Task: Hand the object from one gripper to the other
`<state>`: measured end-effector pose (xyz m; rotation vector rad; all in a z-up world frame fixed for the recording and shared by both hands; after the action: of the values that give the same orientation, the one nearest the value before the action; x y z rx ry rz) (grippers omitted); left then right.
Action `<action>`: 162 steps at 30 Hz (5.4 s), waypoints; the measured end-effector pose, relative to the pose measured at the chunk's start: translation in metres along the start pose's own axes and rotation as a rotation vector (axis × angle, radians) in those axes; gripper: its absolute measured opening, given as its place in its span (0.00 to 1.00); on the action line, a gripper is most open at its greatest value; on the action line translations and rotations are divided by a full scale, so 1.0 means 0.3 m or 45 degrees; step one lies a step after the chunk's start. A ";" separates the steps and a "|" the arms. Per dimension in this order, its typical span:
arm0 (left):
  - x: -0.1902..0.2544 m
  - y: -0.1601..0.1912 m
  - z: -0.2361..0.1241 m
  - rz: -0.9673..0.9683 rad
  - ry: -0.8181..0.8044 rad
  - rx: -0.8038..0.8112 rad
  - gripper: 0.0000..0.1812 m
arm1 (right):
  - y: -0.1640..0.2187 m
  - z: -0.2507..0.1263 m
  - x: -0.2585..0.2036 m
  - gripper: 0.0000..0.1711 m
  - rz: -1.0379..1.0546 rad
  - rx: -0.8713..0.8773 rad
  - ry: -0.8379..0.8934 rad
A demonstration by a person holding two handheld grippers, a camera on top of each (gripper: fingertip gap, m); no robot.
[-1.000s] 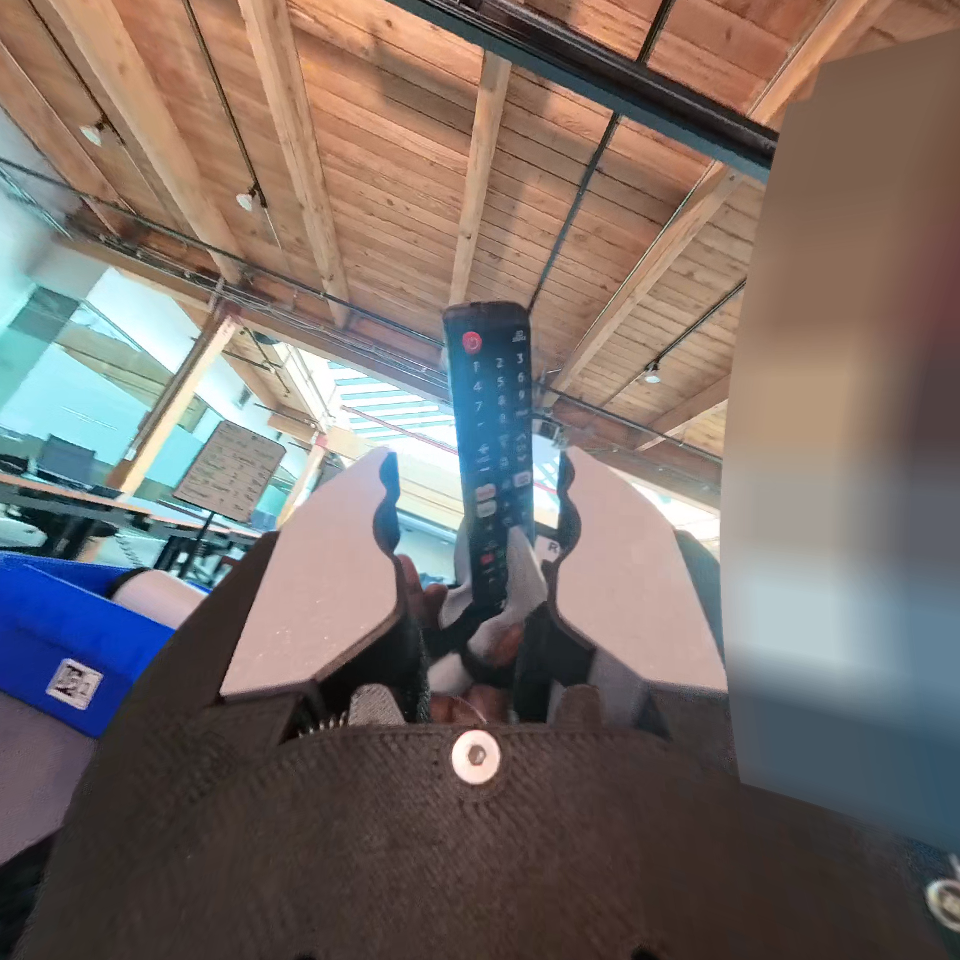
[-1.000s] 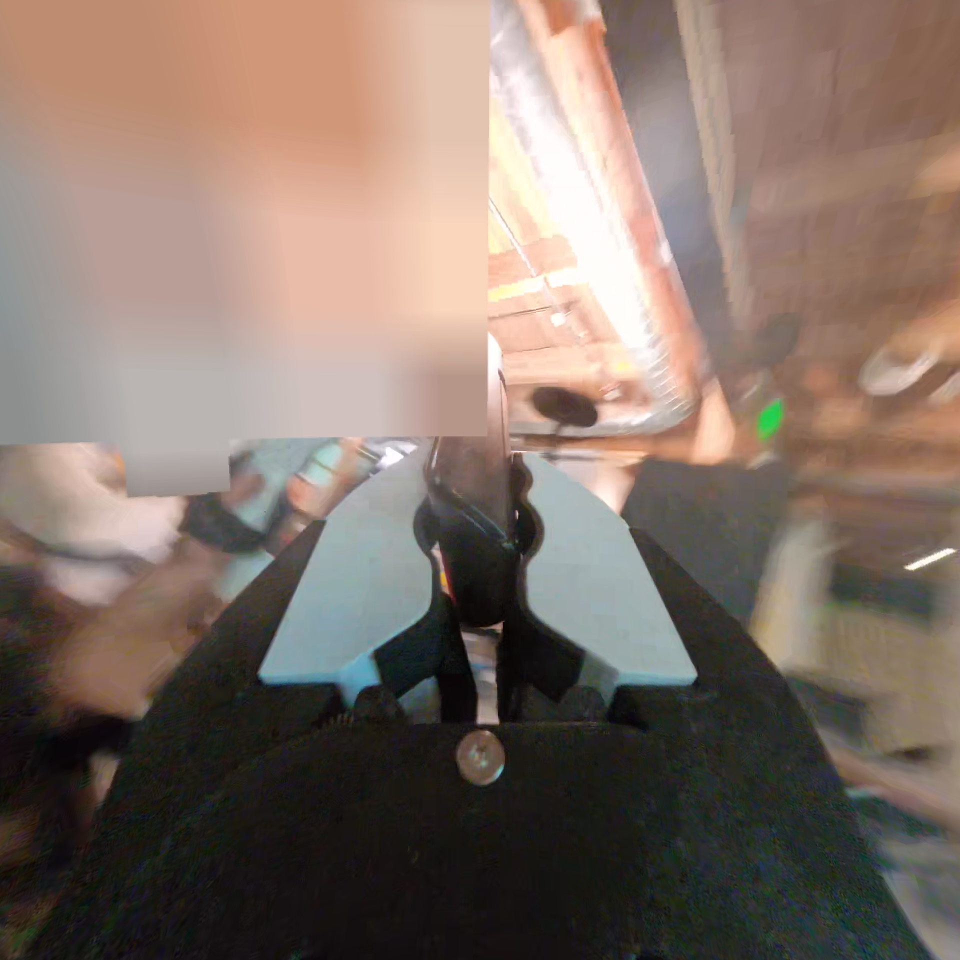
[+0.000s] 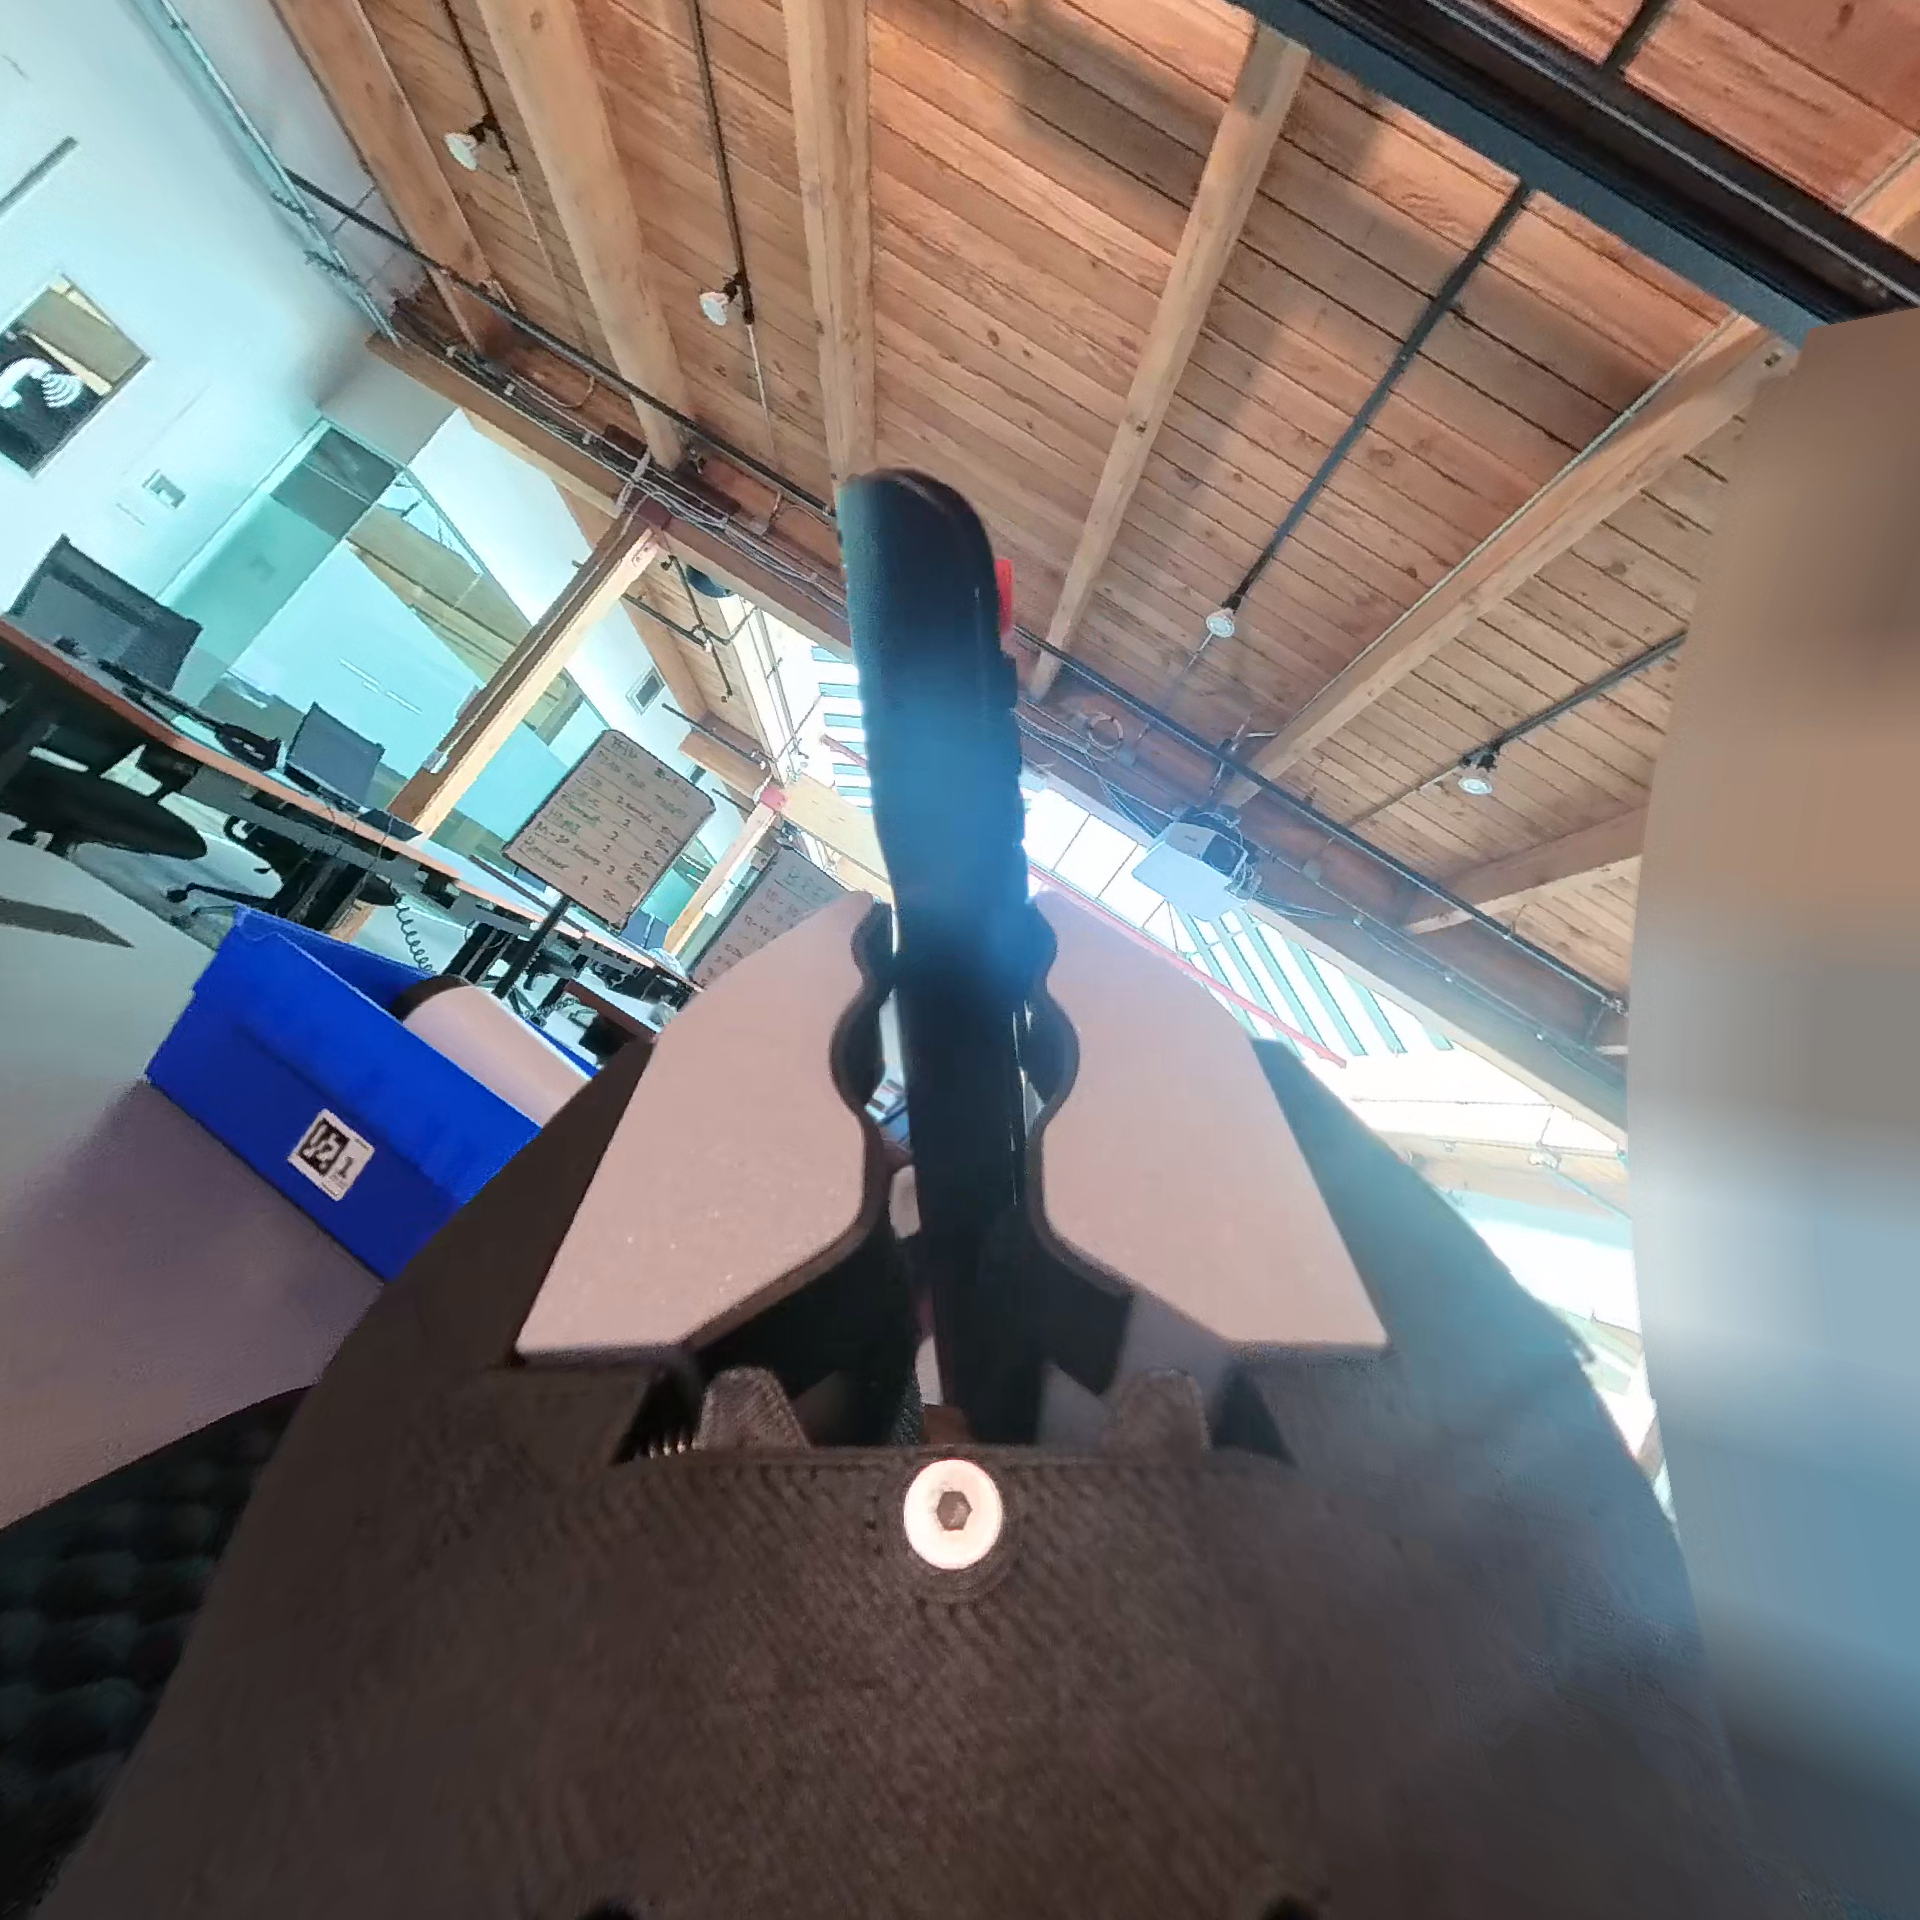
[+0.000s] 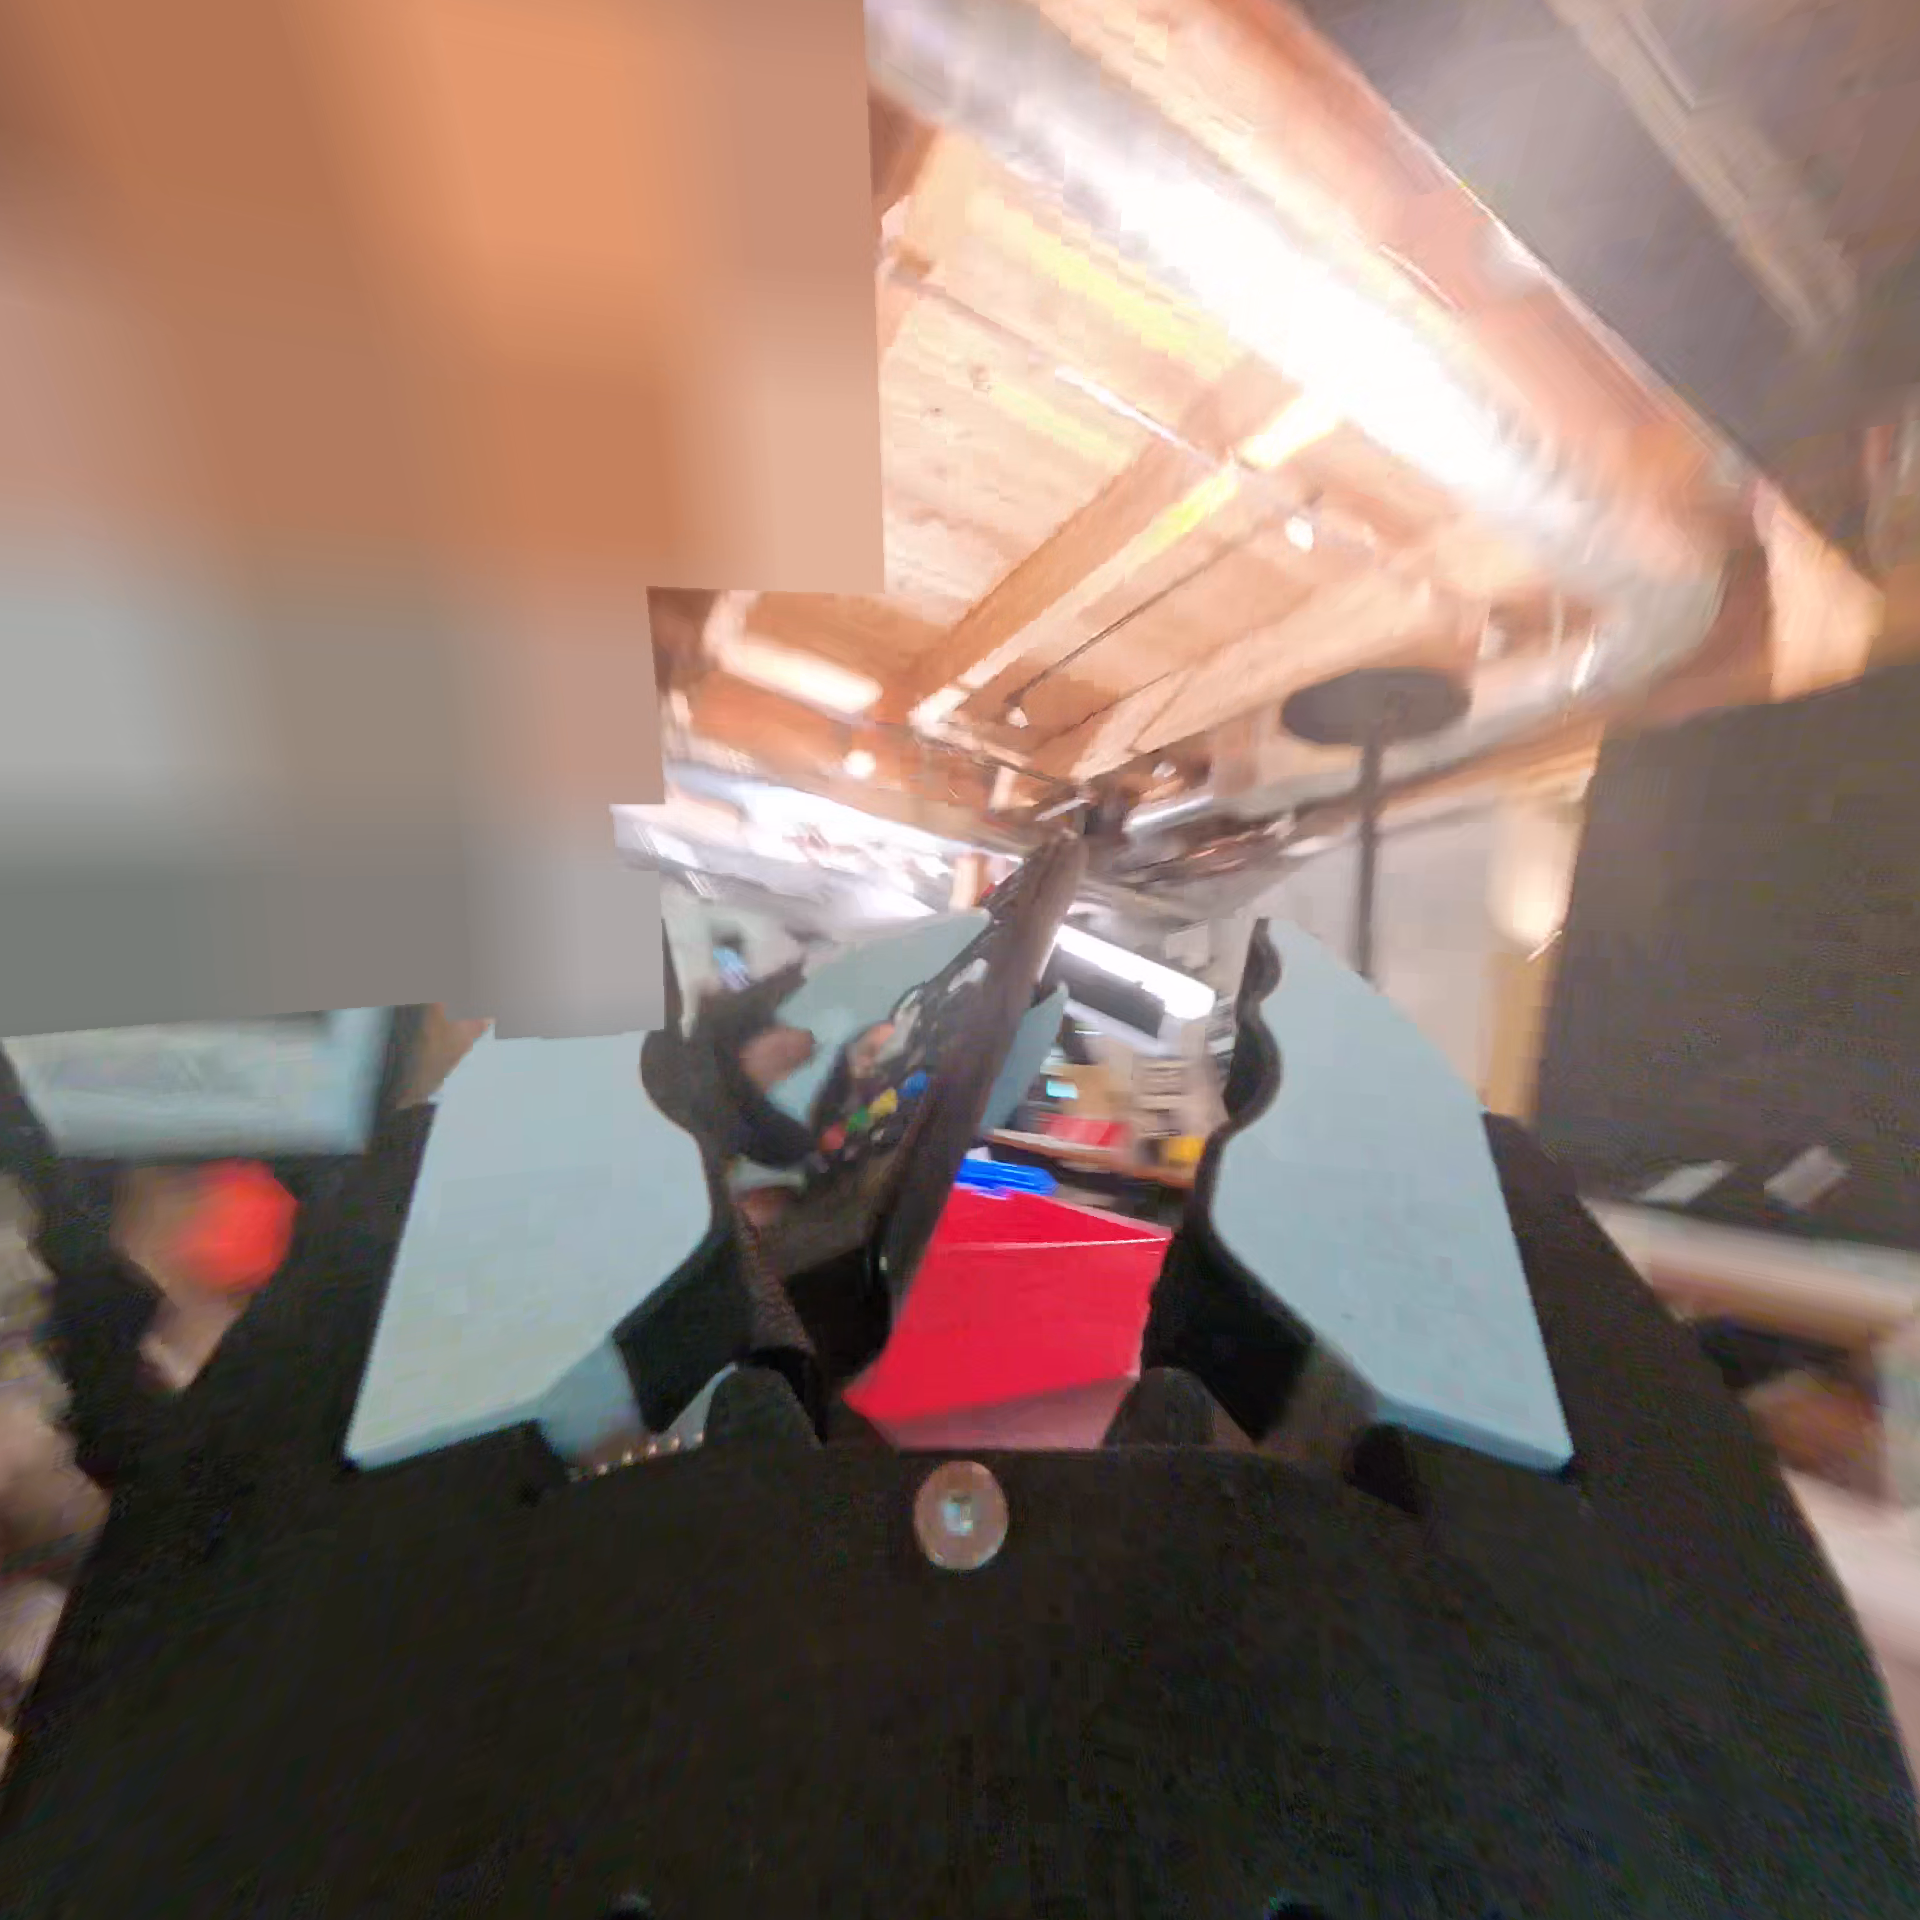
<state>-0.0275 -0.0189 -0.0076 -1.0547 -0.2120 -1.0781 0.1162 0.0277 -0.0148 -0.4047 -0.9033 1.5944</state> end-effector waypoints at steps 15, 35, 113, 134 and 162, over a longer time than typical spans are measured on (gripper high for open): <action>-0.029 0.062 0.006 -0.053 -0.170 -0.048 0.13 | 0.189 -0.023 -0.069 0.49 -2.374 -0.817 -0.178; 0.068 0.021 0.001 0.079 0.201 0.104 0.34 | -0.147 -0.065 0.065 0.15 0.182 0.257 0.081; 0.048 0.046 0.013 0.230 0.079 0.056 0.33 | 0.088 -0.029 0.056 0.15 1.316 0.172 -0.010; 0.070 0.003 0.007 0.364 0.187 -0.302 0.12 | 0.003 -0.035 0.071 0.32 0.523 -0.593 -0.238; 0.121 -0.118 -0.027 0.759 -0.036 -0.166 0.32 | -0.237 -0.251 0.357 0.14 0.377 -0.553 0.292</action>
<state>-0.0403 -0.0499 0.0313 -1.1519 0.1498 -0.5424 0.1909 0.1537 0.0131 -1.0462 -1.0441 1.5678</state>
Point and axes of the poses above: each gripper's, where its closed fingertips meet, z out along the fingers, y out of its underside, x = y × z across the jaws, the point moved 7 cm from there along -z, back along the fingers, and after that the axes turned 8 degrees about -y, right-handed, at the moved point
